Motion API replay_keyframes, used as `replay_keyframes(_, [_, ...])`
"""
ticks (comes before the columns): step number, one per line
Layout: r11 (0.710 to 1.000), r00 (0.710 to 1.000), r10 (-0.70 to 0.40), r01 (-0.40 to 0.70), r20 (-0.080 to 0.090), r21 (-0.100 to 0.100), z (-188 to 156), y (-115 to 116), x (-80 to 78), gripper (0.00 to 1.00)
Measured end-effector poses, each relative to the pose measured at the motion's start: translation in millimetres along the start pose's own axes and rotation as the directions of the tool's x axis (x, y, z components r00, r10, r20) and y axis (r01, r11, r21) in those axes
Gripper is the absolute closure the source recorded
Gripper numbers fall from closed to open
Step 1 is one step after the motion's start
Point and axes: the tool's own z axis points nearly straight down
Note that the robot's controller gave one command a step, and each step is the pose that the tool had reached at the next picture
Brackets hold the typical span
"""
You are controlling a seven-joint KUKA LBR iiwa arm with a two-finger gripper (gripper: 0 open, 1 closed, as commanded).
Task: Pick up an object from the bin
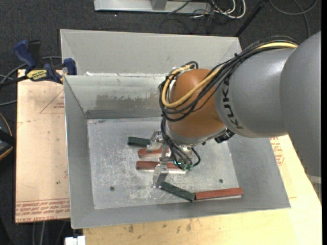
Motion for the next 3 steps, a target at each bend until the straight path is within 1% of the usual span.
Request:
replay_keyframes(1, [1.000,1.000,0.002,-0.002,0.007,-0.001,-4,0,-1.8,0.00])
replay_keyframes(2, [0.974,0.974,0.227,-0.227,0.017,-0.018,51,-20,-57.4,1.00])
replay_keyframes(3, [0.974,0.974,0.228,-0.227,0.018,-0.018,51,-20,-57.6,1.00])
